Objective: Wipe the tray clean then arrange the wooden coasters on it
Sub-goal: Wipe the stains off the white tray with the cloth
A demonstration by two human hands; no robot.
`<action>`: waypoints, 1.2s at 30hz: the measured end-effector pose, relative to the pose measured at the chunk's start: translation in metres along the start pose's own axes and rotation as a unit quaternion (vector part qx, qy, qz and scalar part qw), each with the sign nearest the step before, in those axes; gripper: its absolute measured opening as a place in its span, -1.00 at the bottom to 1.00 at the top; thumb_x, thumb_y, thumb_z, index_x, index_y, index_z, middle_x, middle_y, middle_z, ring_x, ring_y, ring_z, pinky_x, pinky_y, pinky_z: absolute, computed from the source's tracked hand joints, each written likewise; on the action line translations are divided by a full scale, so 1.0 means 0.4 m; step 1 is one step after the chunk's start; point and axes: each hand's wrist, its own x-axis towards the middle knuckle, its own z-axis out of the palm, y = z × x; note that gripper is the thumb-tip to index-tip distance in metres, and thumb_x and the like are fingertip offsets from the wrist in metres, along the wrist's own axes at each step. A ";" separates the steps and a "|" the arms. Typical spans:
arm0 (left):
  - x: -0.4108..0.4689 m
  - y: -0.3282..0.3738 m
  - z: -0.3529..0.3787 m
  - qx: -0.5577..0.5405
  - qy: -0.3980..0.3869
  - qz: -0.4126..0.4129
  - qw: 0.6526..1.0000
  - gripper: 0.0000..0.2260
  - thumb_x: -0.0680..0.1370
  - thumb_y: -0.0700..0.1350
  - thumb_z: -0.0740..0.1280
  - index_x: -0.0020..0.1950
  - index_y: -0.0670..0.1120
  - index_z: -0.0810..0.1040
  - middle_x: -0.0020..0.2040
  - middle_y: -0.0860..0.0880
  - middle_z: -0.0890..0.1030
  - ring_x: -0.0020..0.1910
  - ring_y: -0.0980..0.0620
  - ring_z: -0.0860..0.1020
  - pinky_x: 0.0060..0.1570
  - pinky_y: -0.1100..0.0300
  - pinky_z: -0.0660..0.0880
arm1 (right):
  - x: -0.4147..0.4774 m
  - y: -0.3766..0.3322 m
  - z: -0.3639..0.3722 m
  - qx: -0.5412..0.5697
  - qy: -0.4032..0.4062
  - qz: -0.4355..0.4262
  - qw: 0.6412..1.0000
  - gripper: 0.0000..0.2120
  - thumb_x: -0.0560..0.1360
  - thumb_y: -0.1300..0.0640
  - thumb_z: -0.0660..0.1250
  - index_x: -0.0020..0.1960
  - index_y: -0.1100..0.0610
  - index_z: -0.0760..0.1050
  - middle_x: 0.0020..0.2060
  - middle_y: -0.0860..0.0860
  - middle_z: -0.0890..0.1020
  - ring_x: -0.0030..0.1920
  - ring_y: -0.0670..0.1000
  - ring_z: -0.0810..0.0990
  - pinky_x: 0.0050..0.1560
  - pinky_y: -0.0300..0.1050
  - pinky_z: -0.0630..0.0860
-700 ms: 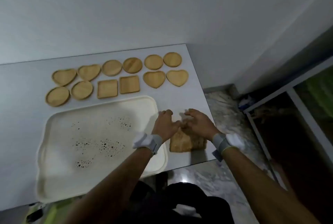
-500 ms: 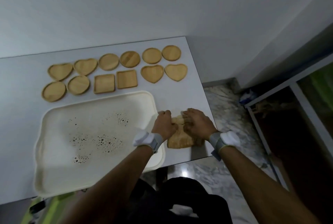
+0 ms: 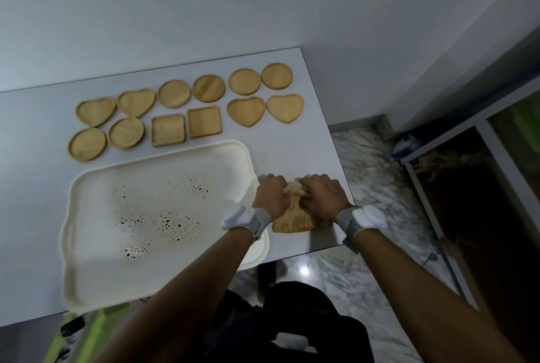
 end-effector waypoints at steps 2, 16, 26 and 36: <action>-0.003 0.004 -0.004 -0.007 0.004 0.011 1.000 -0.76 0.54 -0.23 0.26 0.18 -0.25 0.53 0.18 -0.24 0.50 0.23 -0.18 0.43 0.16 0.08 0.39 | -0.009 -0.002 -0.006 0.002 0.009 -0.003 1.000 -0.80 0.43 0.07 0.32 0.04 0.04 0.54 -0.02 0.08 0.55 0.07 0.22 0.55 -0.04 -0.01 0.40; -0.094 -0.033 -0.136 -0.067 0.067 0.107 0.990 -0.78 0.49 -0.31 0.25 0.09 -0.21 0.60 0.00 -0.23 0.65 -0.02 -0.24 0.60 -0.08 0.06 0.54 | -0.087 -0.117 -0.079 0.077 0.059 0.020 0.995 -0.88 0.42 0.21 0.29 -0.27 0.08 0.40 -0.31 0.15 0.57 -0.17 0.28 0.53 -0.23 -0.01 0.47; -0.192 -0.289 -0.328 -0.123 0.160 0.049 0.978 -0.78 0.53 -0.20 0.33 0.16 -0.17 0.59 0.09 -0.15 0.64 0.01 -0.12 0.62 0.03 0.17 0.50 | -0.103 -0.323 -0.073 0.084 0.163 0.071 0.980 -0.94 0.44 0.29 0.19 -0.18 0.18 0.39 -0.24 0.19 0.56 -0.21 0.24 0.45 -0.25 -0.04 0.35; -0.329 -0.707 -0.434 -0.068 0.215 -0.100 0.969 -0.64 0.56 -0.17 0.28 0.35 -0.19 0.46 0.29 -0.22 0.49 0.25 -0.21 0.48 0.28 0.01 0.43 | -0.102 -0.521 0.056 0.121 0.254 0.176 0.943 -0.78 0.52 0.14 0.22 0.11 0.24 0.45 -0.02 0.30 0.57 0.00 0.35 0.55 0.01 0.10 0.50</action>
